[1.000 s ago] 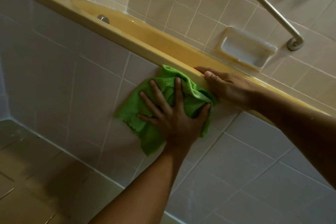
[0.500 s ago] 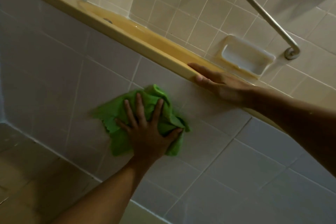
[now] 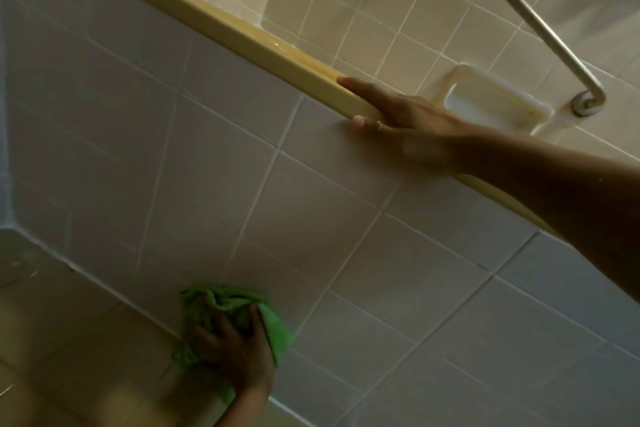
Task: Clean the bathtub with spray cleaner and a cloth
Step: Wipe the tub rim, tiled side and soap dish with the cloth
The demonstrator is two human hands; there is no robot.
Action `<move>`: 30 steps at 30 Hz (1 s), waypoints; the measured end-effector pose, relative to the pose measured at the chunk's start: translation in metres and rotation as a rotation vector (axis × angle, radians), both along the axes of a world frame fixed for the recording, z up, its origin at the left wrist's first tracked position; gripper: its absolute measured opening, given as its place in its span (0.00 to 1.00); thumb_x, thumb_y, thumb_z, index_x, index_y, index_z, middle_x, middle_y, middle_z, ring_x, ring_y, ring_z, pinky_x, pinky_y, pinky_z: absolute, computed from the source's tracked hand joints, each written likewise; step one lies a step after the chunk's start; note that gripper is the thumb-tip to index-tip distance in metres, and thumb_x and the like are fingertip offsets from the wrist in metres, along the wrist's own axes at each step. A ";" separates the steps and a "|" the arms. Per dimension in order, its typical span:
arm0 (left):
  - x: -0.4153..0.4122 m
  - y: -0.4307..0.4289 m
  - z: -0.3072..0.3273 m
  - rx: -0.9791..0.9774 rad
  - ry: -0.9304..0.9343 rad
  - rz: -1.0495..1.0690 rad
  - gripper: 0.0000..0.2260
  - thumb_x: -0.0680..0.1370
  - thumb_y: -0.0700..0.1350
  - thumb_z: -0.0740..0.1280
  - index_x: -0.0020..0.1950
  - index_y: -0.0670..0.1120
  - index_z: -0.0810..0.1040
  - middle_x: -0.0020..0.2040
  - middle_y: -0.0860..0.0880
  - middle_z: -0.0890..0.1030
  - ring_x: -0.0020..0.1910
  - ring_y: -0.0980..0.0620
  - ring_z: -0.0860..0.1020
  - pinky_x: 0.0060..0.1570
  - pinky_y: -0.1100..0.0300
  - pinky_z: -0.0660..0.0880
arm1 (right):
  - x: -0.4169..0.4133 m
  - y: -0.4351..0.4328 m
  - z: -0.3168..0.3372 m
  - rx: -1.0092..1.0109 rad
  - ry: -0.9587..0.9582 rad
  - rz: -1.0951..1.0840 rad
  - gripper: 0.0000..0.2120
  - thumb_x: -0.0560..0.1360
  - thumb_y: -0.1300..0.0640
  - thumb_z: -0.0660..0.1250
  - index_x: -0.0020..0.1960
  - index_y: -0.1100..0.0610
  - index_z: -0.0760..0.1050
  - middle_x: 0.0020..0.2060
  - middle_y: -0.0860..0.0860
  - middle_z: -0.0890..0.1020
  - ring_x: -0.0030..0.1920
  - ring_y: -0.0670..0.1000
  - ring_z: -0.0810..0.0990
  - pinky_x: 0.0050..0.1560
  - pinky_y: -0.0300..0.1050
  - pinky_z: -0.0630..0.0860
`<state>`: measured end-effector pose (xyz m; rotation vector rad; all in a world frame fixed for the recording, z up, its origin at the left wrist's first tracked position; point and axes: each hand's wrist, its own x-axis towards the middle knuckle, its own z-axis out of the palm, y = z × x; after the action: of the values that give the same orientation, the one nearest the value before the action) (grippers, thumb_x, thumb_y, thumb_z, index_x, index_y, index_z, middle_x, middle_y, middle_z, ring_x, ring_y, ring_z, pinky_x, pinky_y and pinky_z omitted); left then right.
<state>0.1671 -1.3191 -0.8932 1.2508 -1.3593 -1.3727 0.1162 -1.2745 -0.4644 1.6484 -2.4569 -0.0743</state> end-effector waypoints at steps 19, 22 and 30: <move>0.008 -0.168 0.309 -0.396 0.085 0.040 0.46 0.68 0.82 0.48 0.82 0.66 0.47 0.85 0.48 0.43 0.82 0.36 0.42 0.66 0.18 0.45 | 0.018 0.003 0.001 0.125 0.240 0.110 0.36 0.82 0.37 0.55 0.82 0.40 0.39 0.82 0.45 0.51 0.72 0.56 0.71 0.69 0.50 0.68; 0.011 -0.170 0.277 -0.528 0.022 0.095 0.45 0.70 0.82 0.45 0.83 0.63 0.51 0.85 0.46 0.46 0.83 0.37 0.45 0.68 0.20 0.47 | 0.019 0.012 0.001 0.226 0.334 0.188 0.38 0.80 0.35 0.54 0.82 0.41 0.37 0.82 0.45 0.39 0.78 0.59 0.62 0.74 0.57 0.67; 0.016 -0.115 0.115 -0.584 -0.050 -0.015 0.42 0.77 0.76 0.49 0.84 0.53 0.55 0.84 0.40 0.47 0.82 0.34 0.48 0.74 0.29 0.51 | 0.019 0.007 -0.001 0.205 0.410 0.214 0.42 0.79 0.36 0.60 0.83 0.44 0.42 0.83 0.47 0.42 0.75 0.60 0.68 0.68 0.48 0.63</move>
<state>0.1833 -1.4344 -0.7785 0.8811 -1.6495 -0.8570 0.1354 -1.2672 -0.4651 1.7553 -2.0129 -0.5885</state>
